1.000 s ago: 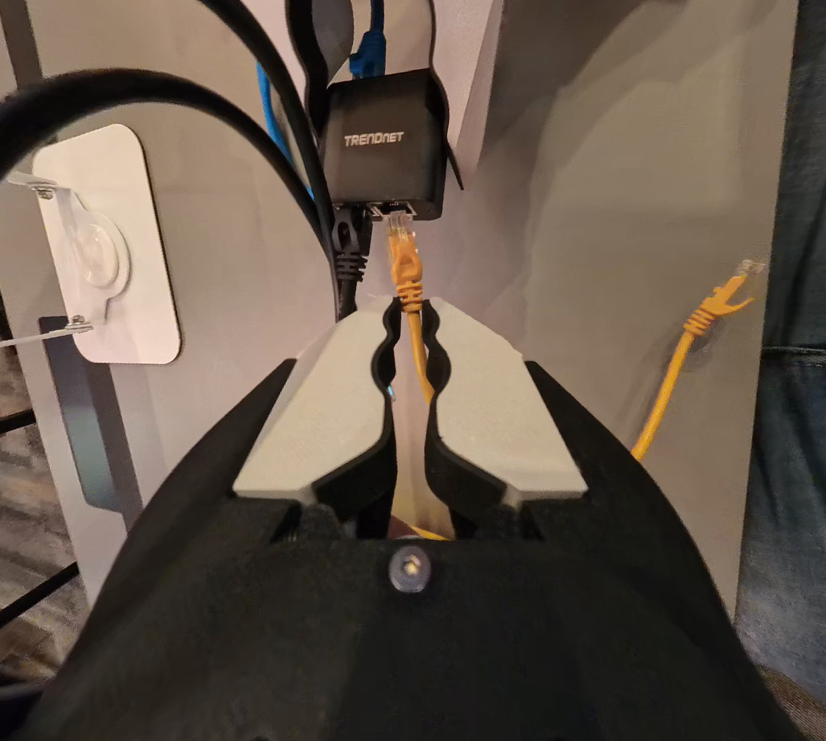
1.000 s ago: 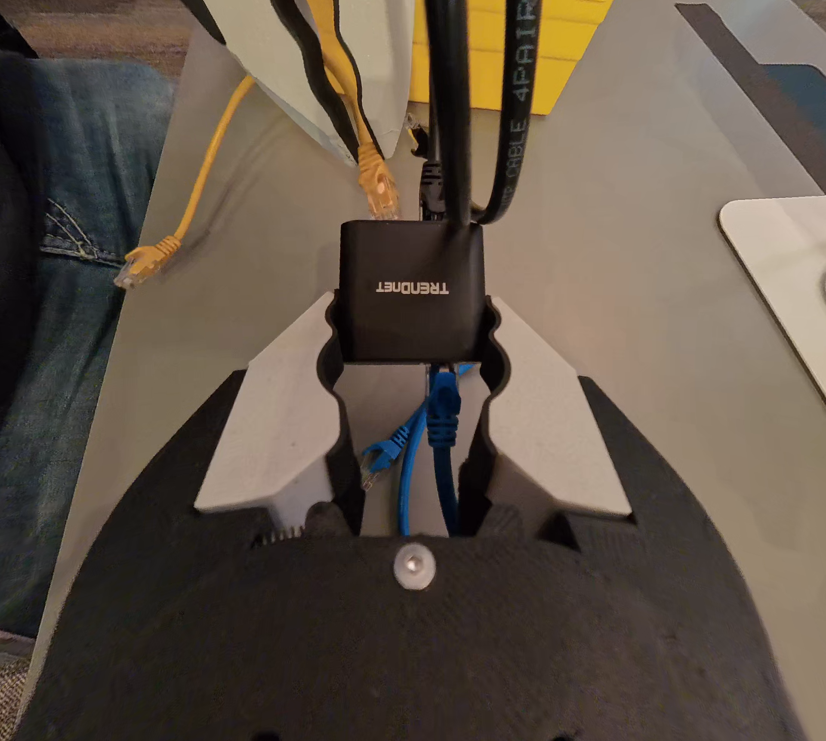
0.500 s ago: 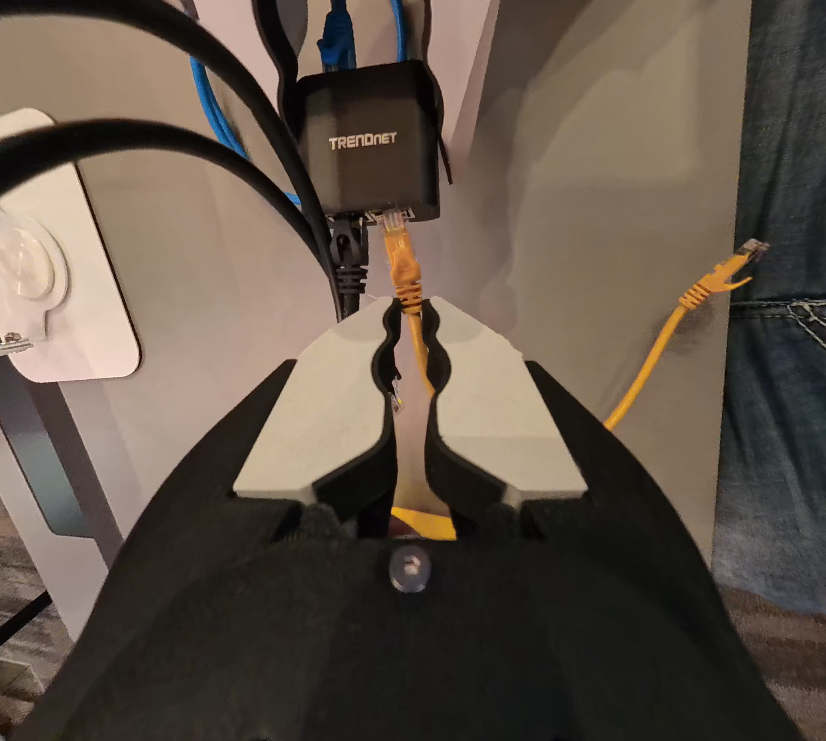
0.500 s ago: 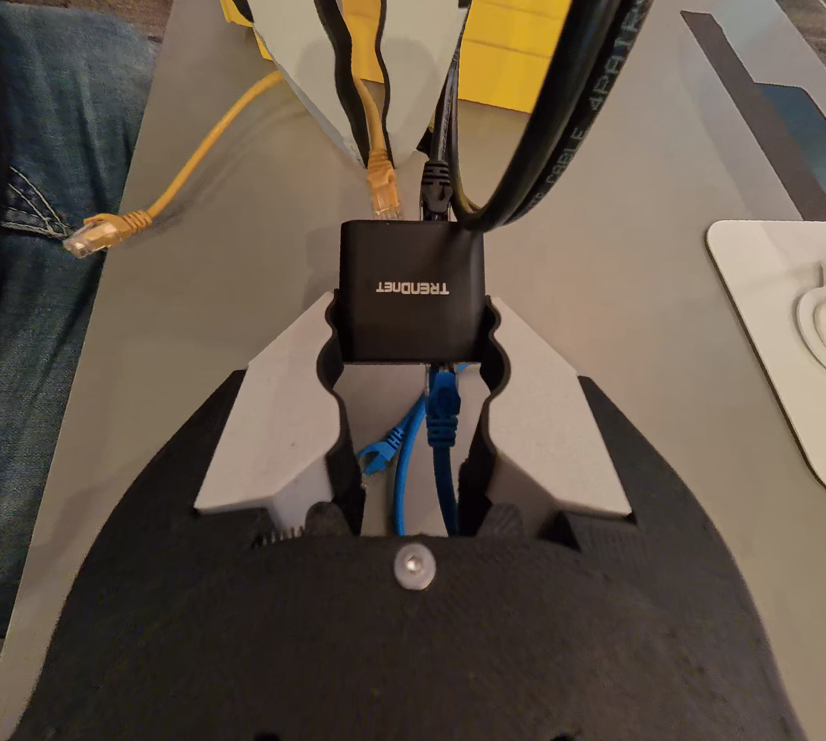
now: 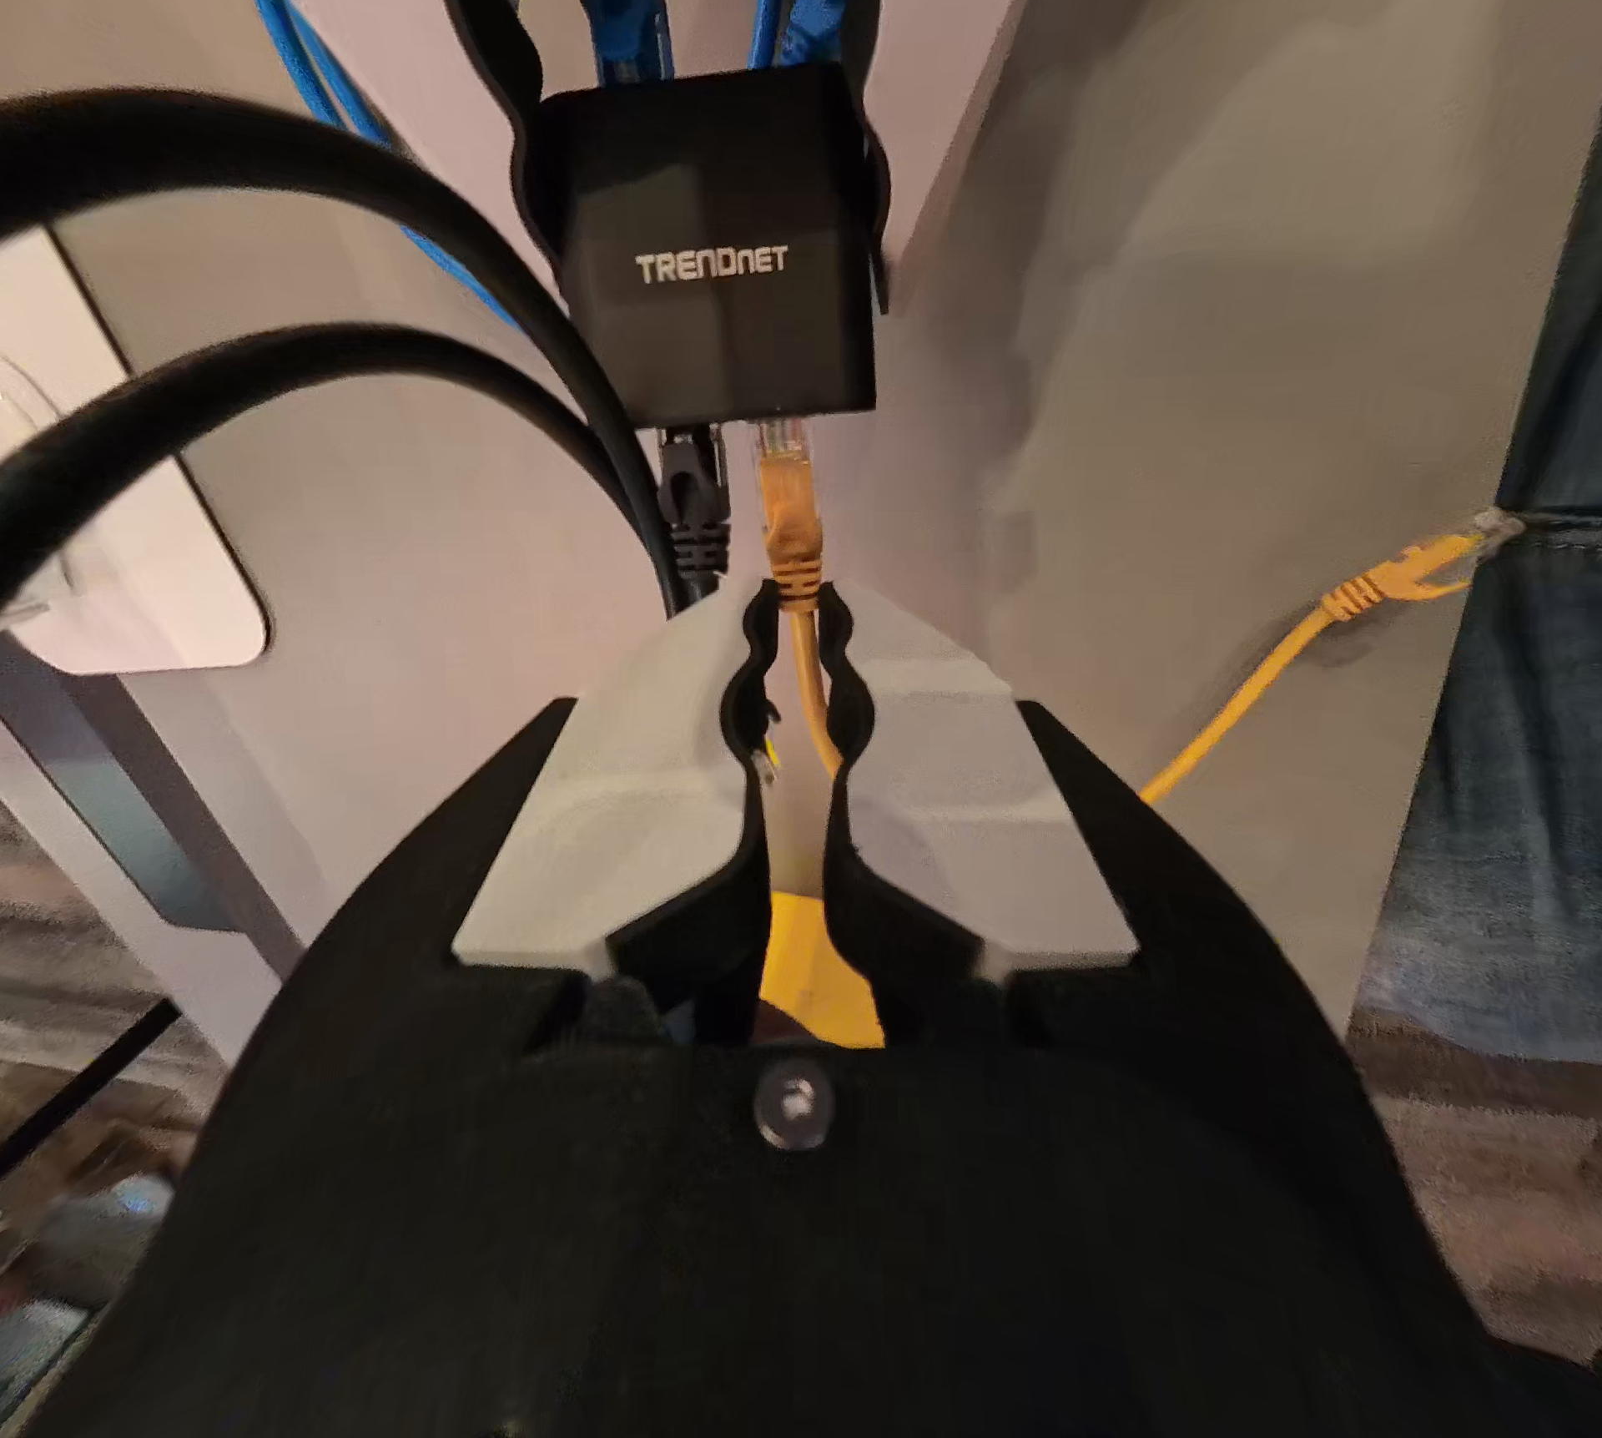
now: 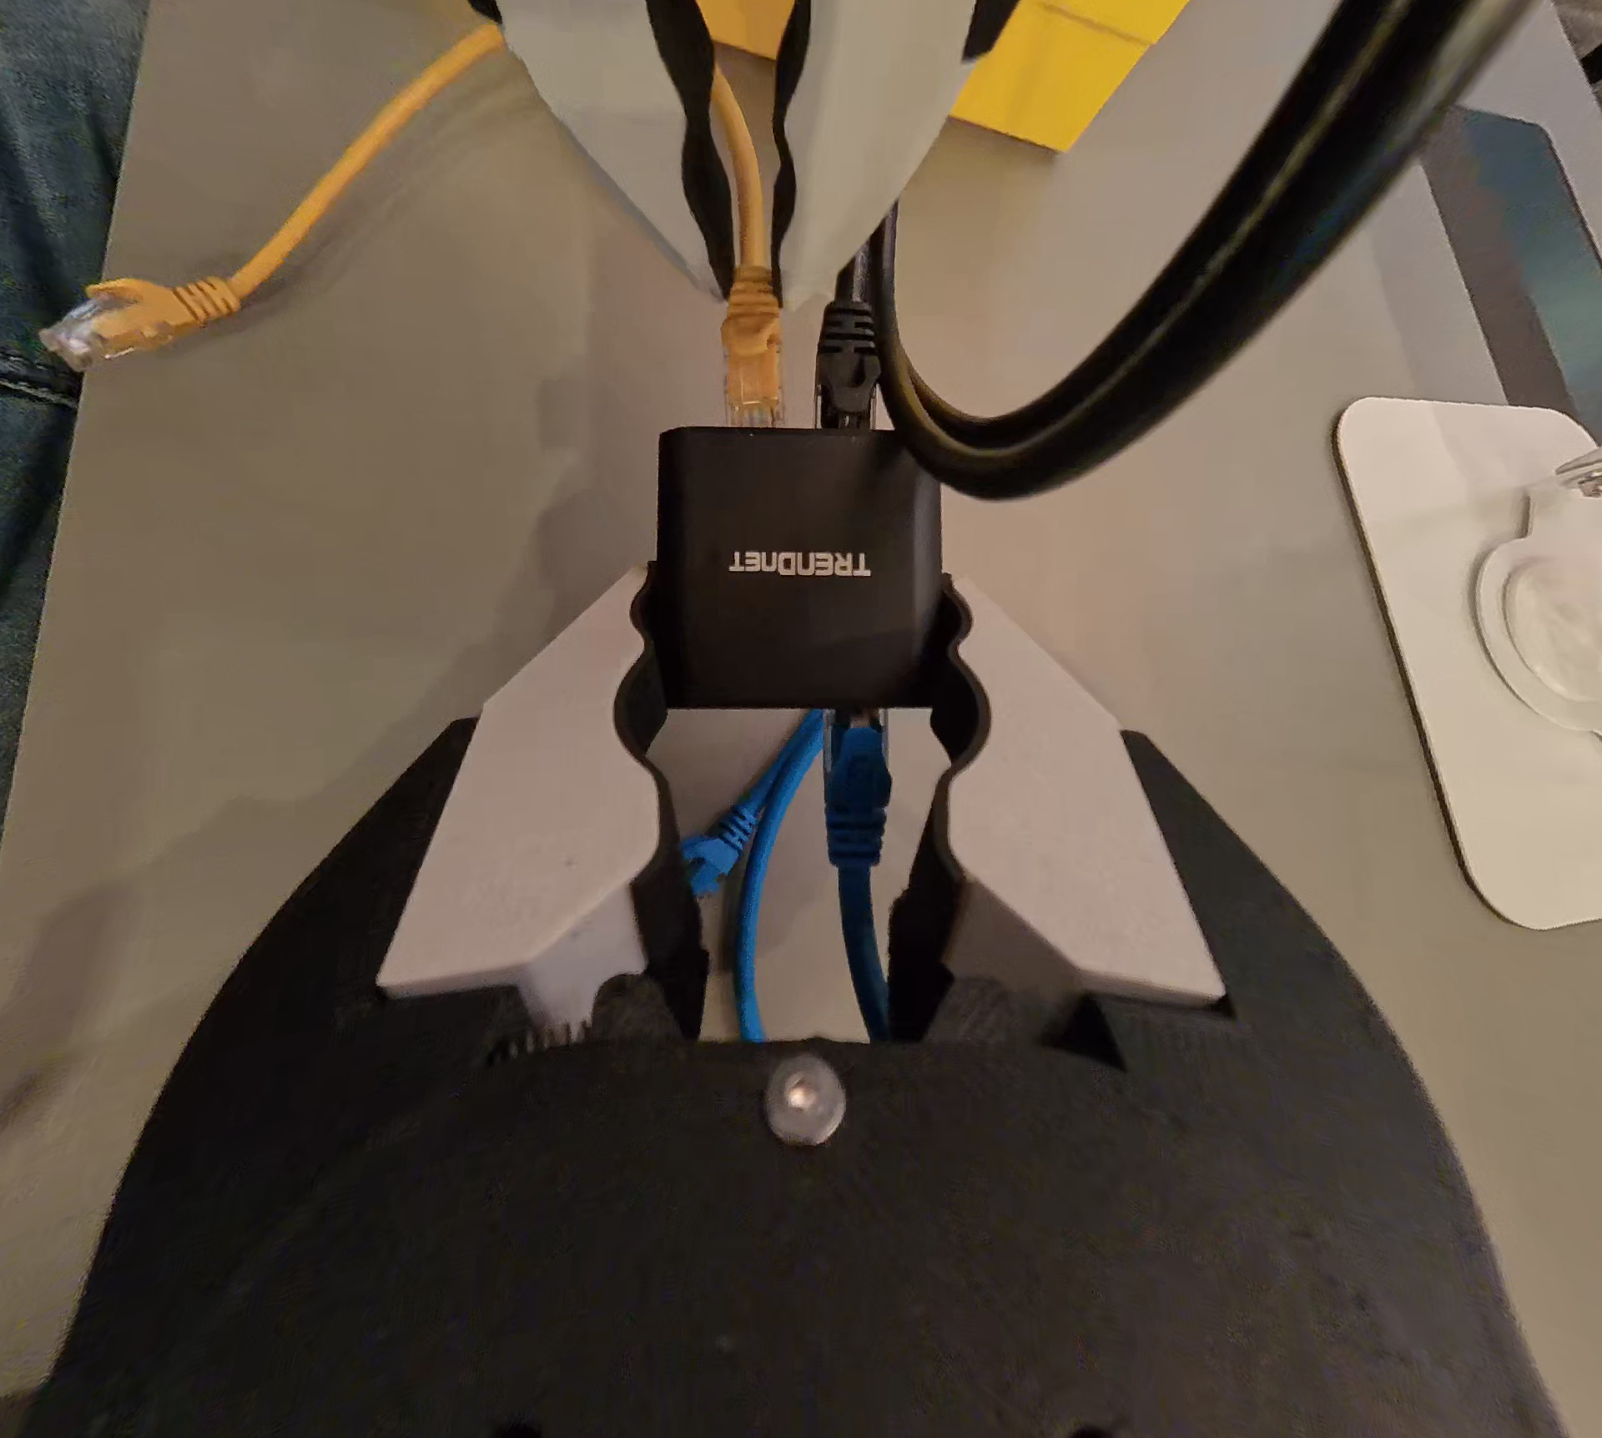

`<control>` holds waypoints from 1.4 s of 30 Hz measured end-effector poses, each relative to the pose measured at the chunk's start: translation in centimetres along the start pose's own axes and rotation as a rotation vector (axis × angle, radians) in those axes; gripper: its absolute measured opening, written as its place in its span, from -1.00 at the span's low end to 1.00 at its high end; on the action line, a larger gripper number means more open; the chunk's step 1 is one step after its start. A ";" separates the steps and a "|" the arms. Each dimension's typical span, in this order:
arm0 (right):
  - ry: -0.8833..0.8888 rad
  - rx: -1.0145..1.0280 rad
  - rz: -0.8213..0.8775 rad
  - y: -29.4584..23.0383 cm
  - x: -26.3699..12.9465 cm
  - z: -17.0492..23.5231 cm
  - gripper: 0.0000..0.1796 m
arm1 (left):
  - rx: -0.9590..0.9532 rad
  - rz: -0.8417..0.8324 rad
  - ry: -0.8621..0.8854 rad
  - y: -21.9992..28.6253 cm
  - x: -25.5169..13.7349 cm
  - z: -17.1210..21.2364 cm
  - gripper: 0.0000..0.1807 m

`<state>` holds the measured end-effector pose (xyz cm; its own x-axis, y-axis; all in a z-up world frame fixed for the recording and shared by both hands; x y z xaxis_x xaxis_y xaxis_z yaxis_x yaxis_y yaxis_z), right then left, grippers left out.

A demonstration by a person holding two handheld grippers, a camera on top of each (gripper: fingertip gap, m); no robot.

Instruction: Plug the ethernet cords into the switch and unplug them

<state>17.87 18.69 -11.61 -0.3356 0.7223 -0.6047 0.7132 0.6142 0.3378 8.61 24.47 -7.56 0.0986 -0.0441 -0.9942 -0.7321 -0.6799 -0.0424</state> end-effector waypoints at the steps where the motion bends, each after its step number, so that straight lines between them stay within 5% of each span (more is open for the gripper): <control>1: 0.007 0.002 -0.002 -0.1 0.1 -0.1 -0.34 | -0.004 0.004 -0.024 0.0 0.3 0.0 -0.91; 42: 0.029 0.081 0.021 0.5 0.5 0.4 -0.34 | -0.119 -0.184 0.195 0.0 0.8 0.7 -0.91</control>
<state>18.31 19.24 -12.01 -0.3368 0.7445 -0.5764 0.7674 0.5718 0.2902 8.22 24.94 -8.43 0.3580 -0.0443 -0.9327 -0.6071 -0.7699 -0.1965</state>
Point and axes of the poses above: each gripper's, where its closed fingertips meet, x out along the fingers, z out of its underside, y = z × x across the jaws, the point moved 7 cm from there along -x, back along the fingers, and after that the axes turned 10 degrees about z, right-handed, at the moved point
